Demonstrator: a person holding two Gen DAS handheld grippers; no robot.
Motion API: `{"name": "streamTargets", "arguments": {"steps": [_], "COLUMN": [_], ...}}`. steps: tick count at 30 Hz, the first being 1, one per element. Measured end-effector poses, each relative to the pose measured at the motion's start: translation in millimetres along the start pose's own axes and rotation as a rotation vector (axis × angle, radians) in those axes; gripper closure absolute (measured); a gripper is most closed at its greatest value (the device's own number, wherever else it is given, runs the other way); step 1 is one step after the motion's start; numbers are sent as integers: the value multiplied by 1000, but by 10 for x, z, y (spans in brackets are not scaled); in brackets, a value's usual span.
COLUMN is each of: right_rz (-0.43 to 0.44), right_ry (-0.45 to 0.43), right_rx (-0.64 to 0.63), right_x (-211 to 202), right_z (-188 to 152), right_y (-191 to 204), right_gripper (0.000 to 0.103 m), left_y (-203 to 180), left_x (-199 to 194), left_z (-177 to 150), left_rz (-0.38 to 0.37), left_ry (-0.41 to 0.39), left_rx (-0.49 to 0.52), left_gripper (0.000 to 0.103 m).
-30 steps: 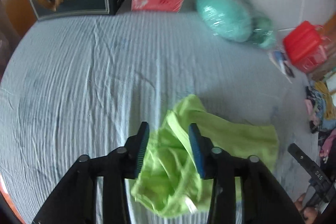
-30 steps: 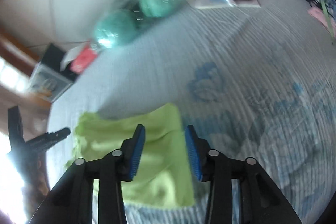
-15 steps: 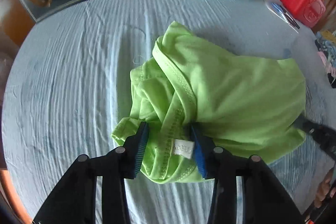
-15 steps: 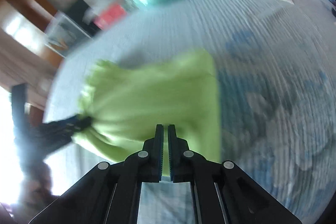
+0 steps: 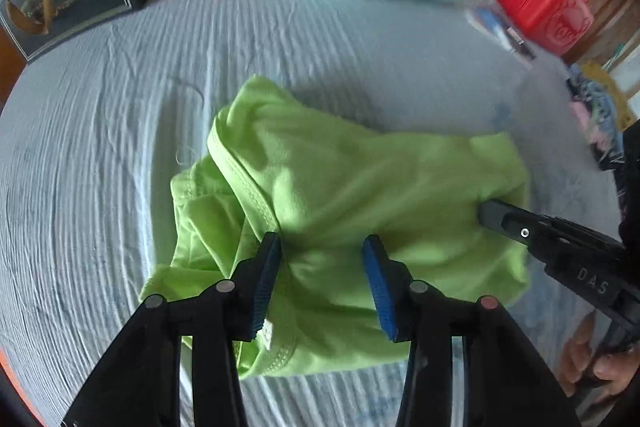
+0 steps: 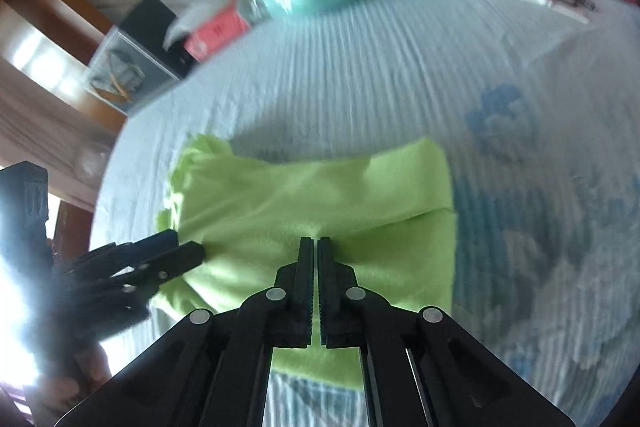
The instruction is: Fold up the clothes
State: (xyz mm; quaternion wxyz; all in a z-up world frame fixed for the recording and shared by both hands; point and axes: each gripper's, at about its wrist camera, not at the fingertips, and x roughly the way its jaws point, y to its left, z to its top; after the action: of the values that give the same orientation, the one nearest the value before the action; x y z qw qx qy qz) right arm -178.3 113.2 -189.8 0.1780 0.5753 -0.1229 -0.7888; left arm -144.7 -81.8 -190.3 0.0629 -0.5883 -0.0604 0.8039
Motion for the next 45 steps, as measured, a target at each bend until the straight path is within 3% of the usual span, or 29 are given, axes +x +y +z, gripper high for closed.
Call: {"name": "streamTargets", "arguments": {"steps": [3, 4, 5, 7, 8, 9, 11, 16, 17, 20, 23, 25, 29, 32, 34, 37, 41, 45], "right_rz": [8, 17, 24, 12, 3, -8, -36, -83, -91, -102, -107, -109, -101, -103, -108, -116, -126, -136], "right_ry": [-1, -20, -38, -88, -114, -133, -144, -91, -73, -39, -32, -28, -32, -45, -57, -74, -98, -121], "right_rx": [17, 18, 16, 2, -7, -11, -6, -13, -17, -25, -18, -14, -1, 4, -6, -20, -40, -59], "right_x": [27, -35, -93, -273, -370, -455, -522, -505, -481, -389, -334, -298, -289, -306, -283, -249, -202, -156], "right_z": [-44, -60, -70, -133, -169, -218, -290, -441, -475, -545, -574, -593, -615, -614, -587, -547, -494, -440], "right_y": [-39, -34, -22, -30, -37, -57, -105, -207, -220, -222, -233, -240, -269, -288, -278, -262, -241, -219], "right_gripper": [99, 95, 84, 66, 57, 55, 55, 55, 58, 80, 80, 80, 79, 72, 71, 59, 56, 56], "left_y": [-39, -46, -53, -69, -77, -72, -43, 60, 63, 75, 55, 134, 214, 251, 338, 436, 511, 514], "left_x": [-26, -57, -87, -224, -303, -368, -446, -291, -211, -32, -2, 55, 61, 44, -107, -262, -75, 35], "left_z": [32, 36, 41, -14, -51, -100, -226, -513, -543, -597, -612, -605, -601, -552, -483, -346, -206, -269], "left_rz": [13, 16, 19, 58, 82, 99, 117, 111, 116, 144, 166, 142, 116, 98, 105, 141, 132, 116], "left_ry": [-1, -6, -12, -59, -88, -109, -127, -66, -45, -13, -26, -10, -29, -1, -57, -128, -105, -124], "left_rx": [33, 43, 54, 80, 95, 105, 114, 94, 90, 83, 104, 67, 37, 29, 1, -2, -21, -43], "left_gripper": [58, 56, 54, 27, 22, 20, 20, 20, 20, 20, 15, 0, 0, 0, 0, 0, 0, 0]}}
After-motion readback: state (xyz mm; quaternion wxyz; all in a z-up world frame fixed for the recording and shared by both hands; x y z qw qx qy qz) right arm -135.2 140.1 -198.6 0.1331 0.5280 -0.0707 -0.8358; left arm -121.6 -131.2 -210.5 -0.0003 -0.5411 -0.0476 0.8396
